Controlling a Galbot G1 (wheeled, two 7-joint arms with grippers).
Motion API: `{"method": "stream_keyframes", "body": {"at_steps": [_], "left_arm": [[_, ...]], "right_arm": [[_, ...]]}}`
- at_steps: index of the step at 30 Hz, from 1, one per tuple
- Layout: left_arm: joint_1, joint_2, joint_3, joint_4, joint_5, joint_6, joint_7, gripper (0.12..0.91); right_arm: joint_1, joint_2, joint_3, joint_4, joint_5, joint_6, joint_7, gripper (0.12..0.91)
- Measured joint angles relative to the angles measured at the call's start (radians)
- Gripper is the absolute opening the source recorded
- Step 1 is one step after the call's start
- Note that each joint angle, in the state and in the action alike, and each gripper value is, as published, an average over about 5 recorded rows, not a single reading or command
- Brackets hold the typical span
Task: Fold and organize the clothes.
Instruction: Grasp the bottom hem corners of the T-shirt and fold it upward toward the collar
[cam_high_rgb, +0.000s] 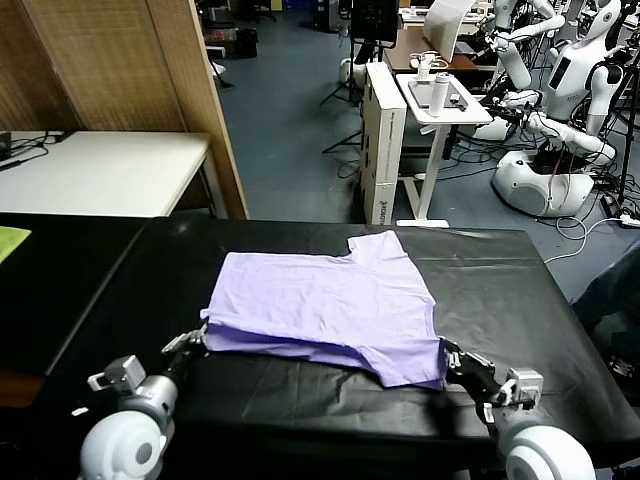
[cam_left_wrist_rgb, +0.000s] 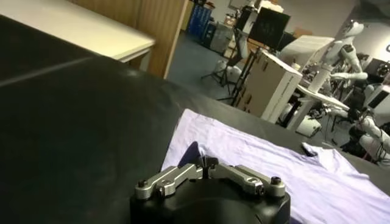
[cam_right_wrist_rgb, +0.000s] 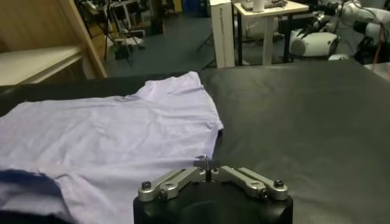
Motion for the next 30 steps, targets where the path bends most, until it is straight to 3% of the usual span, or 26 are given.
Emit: {"method": "stream_keyframes", "body": {"at_steps": [11,14,18,21,24,27,30], "left_arm": [[-0.054,0.022,0.031,0.075,0.011,0.000,0.004,0.155],[-0.075,0.030,0.043,0.096,0.016,0.000,0.004,0.155],[-0.089,0.032,0.048,0.108,0.027,0.001,0.006,0.170],[-0.079,0.029,0.042,0.098,0.033,0.000,0.012,0.287],[-0.060,0.027,0.030,0.079,0.050,-0.003,0.024,0.476],[-0.033,0.028,0.016,0.057,0.065,-0.005,0.029,0.666],[-0.001,0.030,0.003,0.030,0.068,-0.004,0.031,0.829]], "right_arm": [[0.058,0.008,-0.038,-0.044,0.017,-0.024,-0.003,0.146],[0.045,-0.001,-0.026,-0.028,0.020,-0.038,-0.011,0.242],[0.003,-0.019,0.000,0.020,0.015,-0.071,-0.013,0.464],[-0.043,-0.033,0.019,0.071,0.005,-0.092,-0.014,0.653],[-0.097,-0.043,0.040,0.123,-0.010,-0.102,-0.017,0.817],[-0.153,-0.045,0.056,0.166,-0.031,-0.104,-0.030,0.893],[-0.200,-0.041,0.062,0.186,-0.055,-0.098,-0.045,0.905]]}}
